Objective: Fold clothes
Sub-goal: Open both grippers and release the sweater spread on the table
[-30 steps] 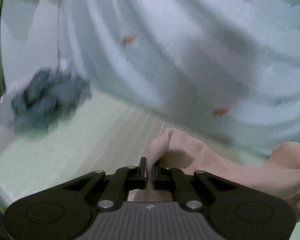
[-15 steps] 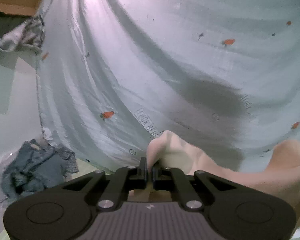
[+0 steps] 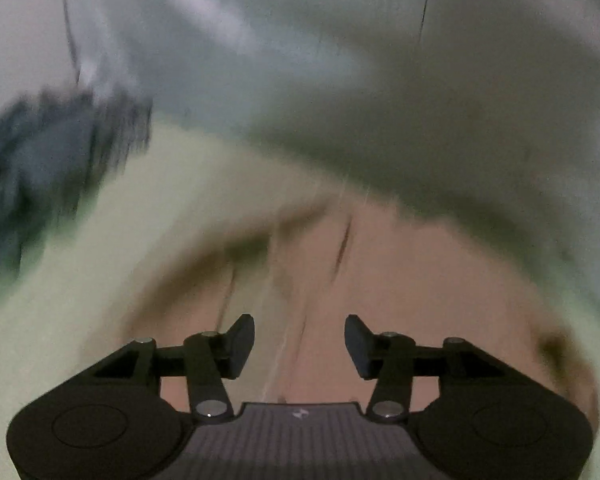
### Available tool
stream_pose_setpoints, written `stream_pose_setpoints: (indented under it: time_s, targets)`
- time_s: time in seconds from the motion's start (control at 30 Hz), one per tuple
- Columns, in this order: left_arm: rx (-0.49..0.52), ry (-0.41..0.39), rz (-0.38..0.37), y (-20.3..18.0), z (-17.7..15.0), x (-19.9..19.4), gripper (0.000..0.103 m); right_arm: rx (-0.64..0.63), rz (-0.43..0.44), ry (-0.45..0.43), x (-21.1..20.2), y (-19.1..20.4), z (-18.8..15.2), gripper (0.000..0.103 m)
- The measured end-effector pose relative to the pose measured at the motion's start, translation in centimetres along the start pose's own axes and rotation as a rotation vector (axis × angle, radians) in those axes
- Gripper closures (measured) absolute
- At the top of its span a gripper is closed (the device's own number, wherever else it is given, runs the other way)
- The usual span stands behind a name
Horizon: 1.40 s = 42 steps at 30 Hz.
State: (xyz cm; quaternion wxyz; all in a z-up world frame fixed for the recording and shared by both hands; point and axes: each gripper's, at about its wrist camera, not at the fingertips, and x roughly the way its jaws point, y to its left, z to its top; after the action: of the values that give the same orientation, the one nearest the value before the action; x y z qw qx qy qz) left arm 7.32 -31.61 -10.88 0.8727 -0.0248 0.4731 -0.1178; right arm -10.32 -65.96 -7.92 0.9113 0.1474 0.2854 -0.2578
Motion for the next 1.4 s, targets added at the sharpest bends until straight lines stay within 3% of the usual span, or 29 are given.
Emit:
stream_pose_setpoints:
  time_s: [0.07,0.17,0.3,0.5,0.67,0.9,1.03,1.13,1.23,1.4]
  targets:
    - [-0.003,0.09,0.005,0.6,-3.1,1.2,0.052,0.012,-0.049,0.077,0.4,-1.6,-2.8,0.03]
    - [-0.036,0.158,0.046,1.3,-6.8,1.1,0.05,0.03,-0.098,0.18,0.5,-3.5,-6.8,0.03]
    - [-0.069,0.209,0.057,2.3,-8.2,1.4,0.05,0.036,-0.114,0.243,0.4,-4.6,-10.0,0.03]
    - [-0.067,0.223,0.054,2.1,-8.4,1.0,0.05,0.023,-0.114,0.267,1.5,-4.4,-9.8,0.031]
    - [-0.048,0.233,0.059,1.7,-8.6,0.8,0.048,0.01,-0.115,0.297,2.3,-4.9,-10.4,0.049]
    - [-0.022,0.246,0.066,1.2,-8.8,0.6,0.045,0.017,-0.126,0.317,2.7,-5.2,-10.7,0.055]
    - [-0.008,0.251,0.066,0.9,-8.8,0.8,0.041,0.007,-0.119,0.322,2.6,-5.2,-11.0,0.07]
    - [0.016,0.254,0.069,0.3,-8.7,1.0,0.038,-0.021,-0.118,0.309,2.3,-5.4,-11.0,0.1]
    - [0.038,0.257,0.076,-0.2,-8.9,1.0,0.034,-0.076,-0.148,0.237,1.1,-5.8,-10.3,0.1]
    - [0.084,0.271,0.092,-1.2,-9.0,1.4,0.029,-0.218,-0.319,0.012,-3.3,-6.3,-7.9,0.1]
